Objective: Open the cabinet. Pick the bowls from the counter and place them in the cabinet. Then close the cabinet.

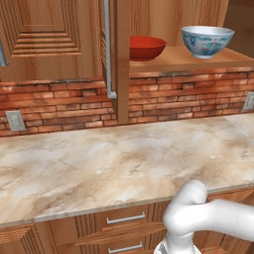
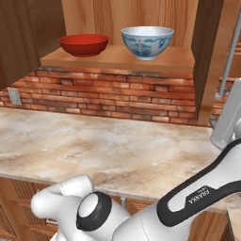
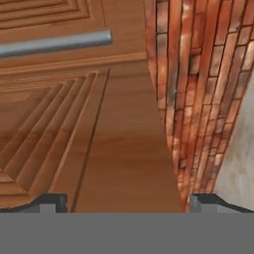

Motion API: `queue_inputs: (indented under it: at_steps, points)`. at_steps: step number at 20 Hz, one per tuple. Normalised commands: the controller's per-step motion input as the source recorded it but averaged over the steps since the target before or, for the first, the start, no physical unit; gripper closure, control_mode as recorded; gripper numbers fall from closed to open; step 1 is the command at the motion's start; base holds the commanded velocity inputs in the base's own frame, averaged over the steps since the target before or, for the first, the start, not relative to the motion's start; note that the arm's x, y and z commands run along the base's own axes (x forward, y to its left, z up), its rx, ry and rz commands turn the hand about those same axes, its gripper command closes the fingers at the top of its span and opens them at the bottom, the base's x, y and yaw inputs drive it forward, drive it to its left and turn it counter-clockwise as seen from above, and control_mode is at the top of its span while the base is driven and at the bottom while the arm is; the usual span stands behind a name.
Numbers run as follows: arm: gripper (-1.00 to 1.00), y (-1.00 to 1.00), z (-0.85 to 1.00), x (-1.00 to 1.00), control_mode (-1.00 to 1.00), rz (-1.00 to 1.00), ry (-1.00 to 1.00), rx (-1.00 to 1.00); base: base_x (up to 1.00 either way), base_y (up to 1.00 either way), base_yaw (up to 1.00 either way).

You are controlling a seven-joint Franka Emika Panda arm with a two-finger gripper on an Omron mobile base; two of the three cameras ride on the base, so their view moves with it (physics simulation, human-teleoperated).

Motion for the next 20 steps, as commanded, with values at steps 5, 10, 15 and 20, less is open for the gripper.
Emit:
queue_inputs:
  at_steps: [5, 10, 15, 20]
  points:
    - [-1.00, 0.83, 0.00, 0.03, -1.00, 0.02, -0.10, -0.01, 0.00, 0.00, 0.00]
    - [-1.00, 1.00, 0.00, 0.18, -1.00, -0.01, -0.02, 0.00, 0.00, 0.00, 0.00]
    - [-1.00, 1.00, -0.04, 0.02, -1.00, -0.07, 0.00, 0.00, 0.00, 0.00, 0.00]
    - [-1.00, 1.00, -0.05, 0.19, -1.00, -0.13, 0.00, 0.00, 0.00, 0.00, 0.00]
